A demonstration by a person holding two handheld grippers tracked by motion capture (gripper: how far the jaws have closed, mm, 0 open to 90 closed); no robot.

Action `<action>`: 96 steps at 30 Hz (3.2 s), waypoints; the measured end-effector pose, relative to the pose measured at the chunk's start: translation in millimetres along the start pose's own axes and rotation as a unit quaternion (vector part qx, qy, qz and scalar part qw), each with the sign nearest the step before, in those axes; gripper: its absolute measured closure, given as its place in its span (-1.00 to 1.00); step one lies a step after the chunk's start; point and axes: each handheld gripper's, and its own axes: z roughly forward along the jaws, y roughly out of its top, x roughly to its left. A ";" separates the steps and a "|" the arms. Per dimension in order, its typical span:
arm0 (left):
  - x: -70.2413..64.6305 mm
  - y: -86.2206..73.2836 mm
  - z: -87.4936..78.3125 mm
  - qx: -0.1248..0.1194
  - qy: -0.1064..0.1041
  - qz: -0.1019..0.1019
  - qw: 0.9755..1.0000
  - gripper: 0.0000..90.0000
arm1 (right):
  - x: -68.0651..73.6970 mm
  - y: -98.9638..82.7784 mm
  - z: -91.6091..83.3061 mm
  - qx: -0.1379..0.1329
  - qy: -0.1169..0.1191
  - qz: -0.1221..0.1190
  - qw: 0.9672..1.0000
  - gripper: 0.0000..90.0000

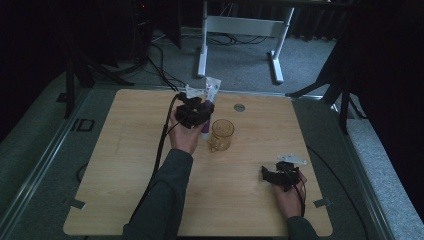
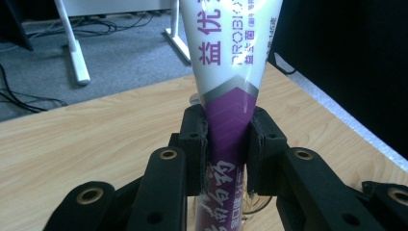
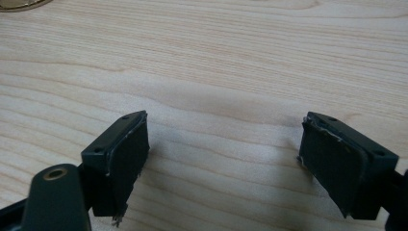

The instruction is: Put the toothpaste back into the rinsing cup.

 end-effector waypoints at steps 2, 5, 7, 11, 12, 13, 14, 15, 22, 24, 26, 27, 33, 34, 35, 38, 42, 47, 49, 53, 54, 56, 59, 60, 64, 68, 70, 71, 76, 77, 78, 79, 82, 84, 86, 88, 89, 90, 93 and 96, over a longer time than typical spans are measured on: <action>-0.9 2.0 -0.2 -0.002 -0.001 0.002 1.000 0.59 | 0.0 0.0 0.0 0.000 0.000 0.000 1.000 -0.61; -2.8 4.5 0.5 -0.005 -0.002 0.005 1.000 0.59 | 0.0 0.0 0.0 0.000 0.000 0.000 1.000 -0.61; -3.5 4.9 0.8 -0.007 -0.003 0.004 1.000 0.59 | 0.0 0.0 0.0 0.000 0.000 0.000 1.000 -0.61; -5.4 4.0 3.1 -0.006 -0.003 0.006 1.000 0.59 | 0.0 0.0 0.0 0.000 0.000 0.000 1.000 -0.61; -5.6 3.9 3.8 -0.006 -0.003 0.007 1.000 0.60 | -0.1 0.0 0.0 0.000 0.000 0.000 1.000 -0.61; -6.1 3.8 4.6 -0.007 -0.004 0.005 1.000 0.59 | 0.0 0.0 0.0 0.000 0.000 0.000 1.000 -0.61; -6.5 3.8 5.1 -0.008 -0.005 0.004 1.000 0.59 | 0.0 0.0 0.0 0.000 0.000 0.000 1.000 -0.61; -6.9 4.0 5.6 -0.009 -0.006 0.004 1.000 0.59 | -0.1 0.0 0.0 0.000 0.000 0.000 1.000 -0.61; -10.2 6.4 8.9 -0.013 -0.014 0.002 1.000 0.59 | 0.0 0.0 0.0 0.000 0.000 0.000 1.000 -0.61; -10.6 7.1 9.5 -0.012 -0.014 0.003 1.000 0.59 | -0.1 0.0 0.0 0.000 0.000 0.000 1.000 -0.61; -12.3 8.2 10.2 -0.014 -0.015 0.006 1.000 0.59 | -0.1 0.0 0.0 0.000 0.000 0.000 1.000 -0.61; -13.0 8.4 10.4 -0.016 -0.016 0.006 1.000 0.59 | -0.1 0.0 0.0 0.000 0.000 0.000 1.000 -0.61; -15.0 9.8 12.9 -0.020 -0.023 0.002 1.000 0.59 | 0.0 0.0 0.0 0.000 0.000 0.000 1.000 -0.61; -15.4 10.2 13.3 -0.021 -0.025 0.001 0.999 0.59 | 0.0 0.0 0.0 0.000 0.000 0.000 1.000 -0.61; -16.1 10.5 13.5 -0.022 -0.024 0.002 0.999 0.59 | 0.0 0.0 0.0 0.000 0.000 0.000 1.000 -0.61; -17.4 11.6 14.9 -0.025 -0.027 -0.001 0.999 0.59 | 0.0 0.0 0.0 0.000 0.000 0.000 1.000 -0.61; -18.9 12.9 17.2 -0.030 -0.031 -0.007 0.999 0.59 | 0.1 0.0 -0.1 0.000 0.000 0.000 1.000 -0.61; -23.0 13.8 20.9 -0.032 -0.033 -0.005 0.999 0.59 | 0.1 0.0 0.0 0.000 0.002 -0.001 1.000 -0.61; -24.7 13.9 22.3 -0.032 -0.033 -0.002 0.999 0.59 | 0.2 0.0 -0.1 0.000 0.002 -0.001 1.000 -0.61; -27.2 14.2 25.3 -0.033 -0.033 -0.001 0.999 0.59 | 0.3 0.0 -0.1 0.000 0.002 -0.001 1.000 -0.61; -28.0 14.4 26.1 -0.034 -0.033 -0.002 0.999 0.59 | 0.2 0.0 0.0 0.000 0.002 -0.001 1.000 -0.61; -29.7 14.4 27.9 -0.037 -0.034 0.000 0.999 0.59 | 0.3 0.0 0.0 0.000 0.002 -0.001 1.000 -0.61; -31.0 13.8 30.1 -0.037 -0.035 0.001 0.999 0.59 | 0.3 0.0 0.0 0.000 0.002 -0.001 1.000 -0.61; -31.0 13.8 30.1 -0.037 -0.035 0.001 0.999 0.59 | 0.3 0.0 0.0 0.000 0.002 -0.001 1.000 -0.61; -32.9 11.7 33.8 -0.034 -0.035 0.002 0.999 0.59 | 0.3 0.0 0.0 0.000 0.003 -0.001 1.000 -0.61; -34.4 10.8 36.5 -0.034 -0.037 0.003 0.999 0.59 | 0.4 0.0 0.0 0.000 0.003 -0.002 1.000 -0.61; -35.1 10.3 38.0 -0.033 -0.036 0.003 0.999 0.59 | 0.2 0.0 0.0 0.000 0.003 -0.003 1.000 -0.61; -35.3 9.9 38.9 -0.033 -0.034 0.005 0.999 0.59 | 0.3 0.0 0.0 0.000 0.003 -0.002 1.000 -0.61; -33.3 8.3 43.6 -0.029 -0.025 0.002 0.999 0.59 | 0.4 0.0 0.0 0.000 0.003 -0.002 1.000 -0.61; -32.8 8.0 44.6 -0.029 -0.024 0.002 0.999 0.59 | 0.4 0.0 -0.1 0.000 0.003 -0.002 1.000 -0.61; -32.8 8.0 44.6 -0.029 -0.024 0.002 0.999 0.59 | 0.4 0.0 -0.1 0.000 0.003 -0.002 1.000 -0.61; -32.8 8.0 44.6 -0.029 -0.024 0.002 0.999 0.59 | 0.4 0.0 0.0 0.000 0.003 -0.002 1.000 -0.61; -32.6 6.0 50.9 -0.027 -0.018 0.004 0.999 0.59 | 0.4 0.0 0.0 0.000 0.003 -0.002 1.000 -0.61; -32.5 5.7 51.9 -0.025 -0.017 0.006 1.000 0.58 | 0.4 0.0 0.0 0.000 0.003 -0.002 1.000 -0.61; -31.6 4.9 54.4 -0.024 -0.018 0.001 1.000 0.58 | 0.2 0.0 0.0 0.000 0.003 -0.003 1.000 -0.61; -30.9 3.9 56.4 -0.022 -0.017 0.000 1.000 0.58 | 0.4 0.0 0.0 0.000 0.003 -0.002 1.000 -0.61; -31.0 3.3 57.2 -0.020 -0.015 -0.001 1.000 0.58 | 0.3 0.0 0.1 0.000 0.003 -0.003 1.000 -0.61; -31.2 2.6 58.0 -0.019 -0.014 -0.001 1.000 0.58 | 0.3 0.0 0.0 0.000 0.003 -0.002 1.000 -0.61; -31.9 1.0 59.4 -0.017 -0.009 0.000 1.000 0.58 | 0.1 -0.1 0.0 0.000 0.003 -0.004 1.000 -0.61; -33.0 0.1 60.7 -0.016 -0.008 0.004 1.000 0.58 | 0.1 -0.1 0.0 0.000 0.003 -0.005 1.000 -0.61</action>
